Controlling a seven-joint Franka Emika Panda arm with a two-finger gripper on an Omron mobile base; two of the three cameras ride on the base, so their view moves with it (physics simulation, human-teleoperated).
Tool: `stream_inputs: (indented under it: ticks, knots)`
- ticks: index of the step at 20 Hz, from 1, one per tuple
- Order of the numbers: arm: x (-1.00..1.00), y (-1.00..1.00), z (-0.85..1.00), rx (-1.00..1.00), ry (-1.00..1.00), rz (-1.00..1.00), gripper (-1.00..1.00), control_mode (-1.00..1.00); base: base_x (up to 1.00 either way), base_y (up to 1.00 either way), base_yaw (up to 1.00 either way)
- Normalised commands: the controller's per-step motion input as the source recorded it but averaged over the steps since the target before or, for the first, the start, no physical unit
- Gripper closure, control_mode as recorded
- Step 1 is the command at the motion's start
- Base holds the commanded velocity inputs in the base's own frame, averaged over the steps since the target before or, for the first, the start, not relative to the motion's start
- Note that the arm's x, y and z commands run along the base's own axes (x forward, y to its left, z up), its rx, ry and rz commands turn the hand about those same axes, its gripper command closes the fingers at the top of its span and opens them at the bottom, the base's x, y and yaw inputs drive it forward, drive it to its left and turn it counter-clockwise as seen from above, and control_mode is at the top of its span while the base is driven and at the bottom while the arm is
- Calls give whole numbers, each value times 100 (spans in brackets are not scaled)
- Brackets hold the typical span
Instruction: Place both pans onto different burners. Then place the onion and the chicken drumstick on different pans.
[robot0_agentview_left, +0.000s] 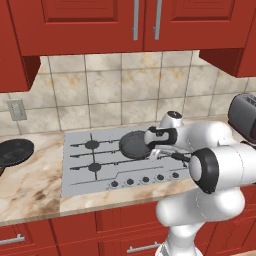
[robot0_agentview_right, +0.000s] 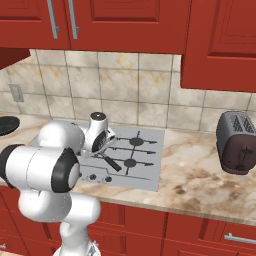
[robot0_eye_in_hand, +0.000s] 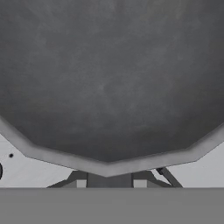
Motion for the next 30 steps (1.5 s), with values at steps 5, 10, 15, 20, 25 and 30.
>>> stream_inputs:
  ticks: [5,10,15,20,25,30]
  knots:
    - [13,0,-7,0,0,0,100,-100,0,0,0]
    - [15,0,-6,0,0,0,100,-100,0,0,0]
    - [16,0,-8,0,0,0,100,-100,0,0,0]
    - [17,0,-15,0,0,0,100,-100,0,0,0]
    - [17,0,-18,0,0,0,100,-100,0,0,0]
    - [16,0,-14,0,0,0,100,-100,0,0,0]
